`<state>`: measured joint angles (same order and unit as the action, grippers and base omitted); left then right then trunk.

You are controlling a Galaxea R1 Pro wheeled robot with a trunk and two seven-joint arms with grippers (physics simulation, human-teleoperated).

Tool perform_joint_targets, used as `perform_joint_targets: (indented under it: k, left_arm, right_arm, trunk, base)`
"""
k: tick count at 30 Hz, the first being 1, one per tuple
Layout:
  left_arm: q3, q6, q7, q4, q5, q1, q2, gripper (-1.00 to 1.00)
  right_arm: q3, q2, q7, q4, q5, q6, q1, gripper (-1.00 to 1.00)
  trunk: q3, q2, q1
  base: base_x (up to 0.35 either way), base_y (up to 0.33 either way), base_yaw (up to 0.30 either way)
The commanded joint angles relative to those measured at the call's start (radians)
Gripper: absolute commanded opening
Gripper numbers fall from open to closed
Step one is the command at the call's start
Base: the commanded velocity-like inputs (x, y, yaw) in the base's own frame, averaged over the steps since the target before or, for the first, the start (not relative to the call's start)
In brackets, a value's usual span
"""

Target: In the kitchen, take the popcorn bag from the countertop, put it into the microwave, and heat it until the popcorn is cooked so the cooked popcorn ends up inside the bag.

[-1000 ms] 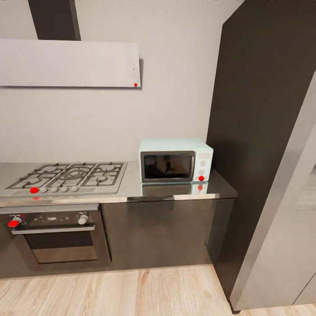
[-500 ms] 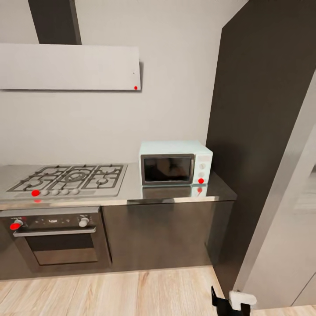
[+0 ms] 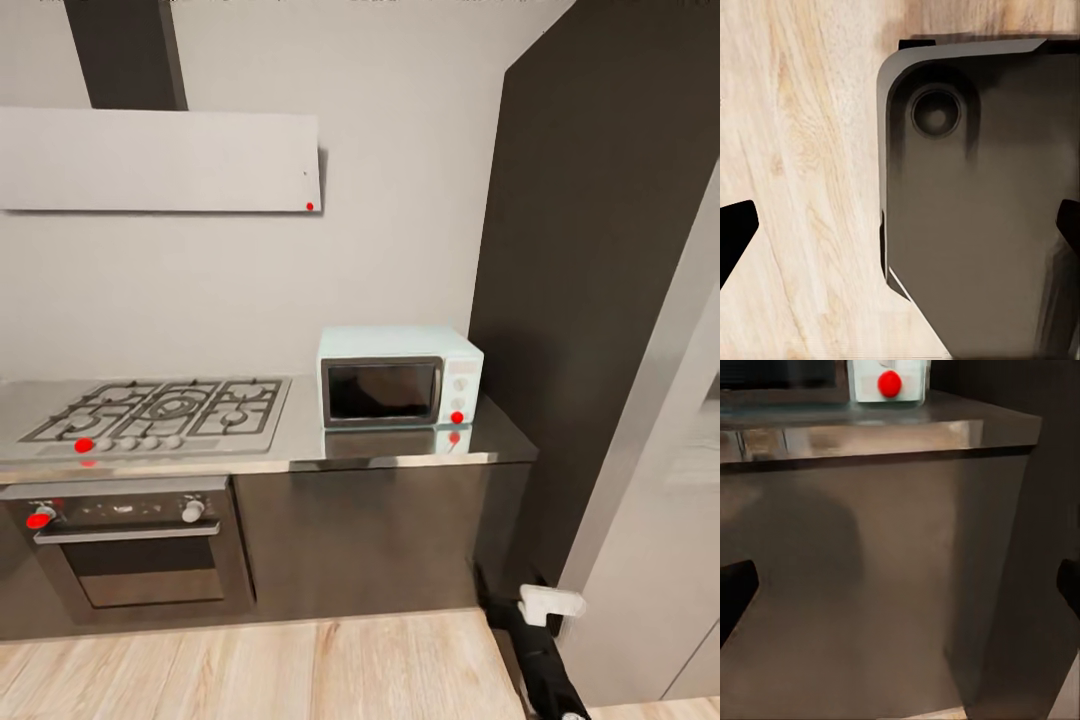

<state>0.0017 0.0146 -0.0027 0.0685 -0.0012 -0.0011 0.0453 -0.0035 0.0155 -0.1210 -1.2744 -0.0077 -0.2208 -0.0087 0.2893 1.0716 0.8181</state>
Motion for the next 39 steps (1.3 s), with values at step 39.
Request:
perform_joint_targets:
  k: [39]
  left_arm:
    - [0.001,0.002,0.004,0.027,0.001,0.0,0.005,1.0]
  right_arm:
    - [0.017,0.0,-0.003,-0.031,0.0,-0.049,0.0,1.0]
  trunk:
    - [-0.121,-0.273,-0.15]
  base:
    - [0.0,0.0,0.0]
